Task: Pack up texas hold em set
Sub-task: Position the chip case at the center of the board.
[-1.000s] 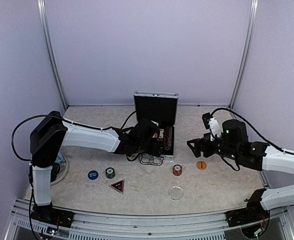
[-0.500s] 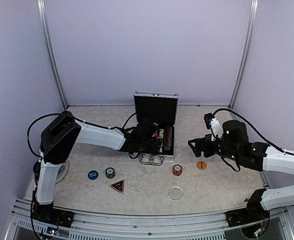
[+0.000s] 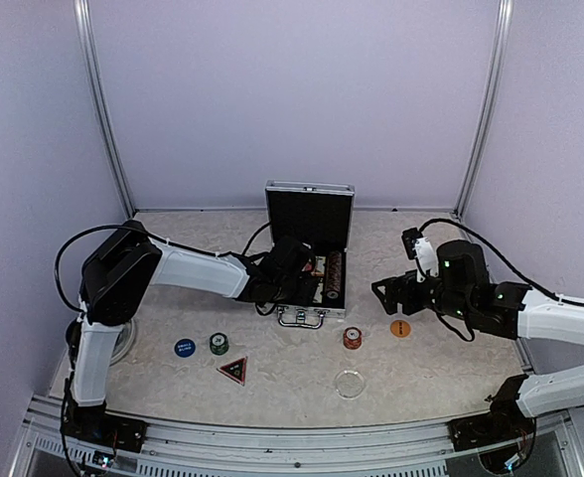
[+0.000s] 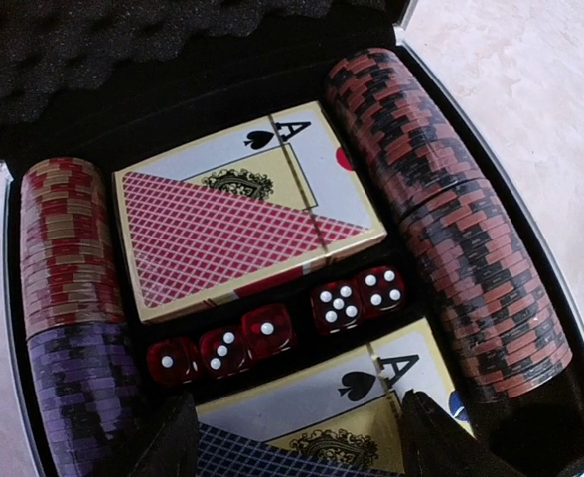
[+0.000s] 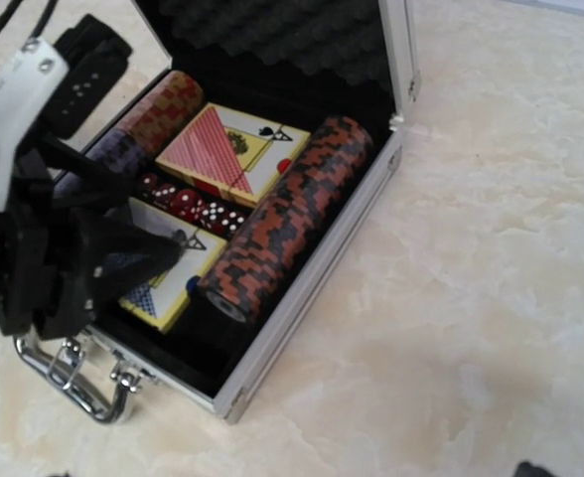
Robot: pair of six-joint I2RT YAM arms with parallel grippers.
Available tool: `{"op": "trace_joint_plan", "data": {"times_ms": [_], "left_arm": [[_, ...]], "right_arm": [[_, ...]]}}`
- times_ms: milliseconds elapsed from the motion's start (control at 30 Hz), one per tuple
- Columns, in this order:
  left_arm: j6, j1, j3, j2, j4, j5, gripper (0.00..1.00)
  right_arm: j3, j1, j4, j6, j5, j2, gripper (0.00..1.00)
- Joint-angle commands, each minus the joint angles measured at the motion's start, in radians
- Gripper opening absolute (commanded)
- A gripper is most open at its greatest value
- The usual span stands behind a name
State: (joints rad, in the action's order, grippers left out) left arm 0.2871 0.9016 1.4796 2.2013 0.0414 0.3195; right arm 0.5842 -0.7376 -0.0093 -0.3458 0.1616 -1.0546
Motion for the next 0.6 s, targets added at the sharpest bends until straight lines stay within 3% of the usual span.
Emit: {"op": "trace_joint_plan", "data": {"times_ms": [0, 200, 400, 567], "left_arm": [[0.021, -0.016, -0.077, -0.109, 0.002, 0.060, 0.69], [0.026, -0.039, -0.155, -0.203, -0.030, 0.124, 0.71], [0.031, -0.032, -0.043, -0.035, 0.087, 0.116, 0.70], [0.039, -0.027, -0.047, 0.011, 0.066, 0.077, 0.69]], "right_arm": [[0.003, -0.006, -0.006, -0.019, 0.000, 0.009, 0.96], [-0.013, -0.008, -0.005, -0.032, 0.004, 0.034, 0.96], [-0.018, -0.007, -0.007, -0.042, -0.005, 0.031, 0.96], [-0.020, -0.008, -0.031, -0.036, 0.010, 0.048, 0.96]]}}
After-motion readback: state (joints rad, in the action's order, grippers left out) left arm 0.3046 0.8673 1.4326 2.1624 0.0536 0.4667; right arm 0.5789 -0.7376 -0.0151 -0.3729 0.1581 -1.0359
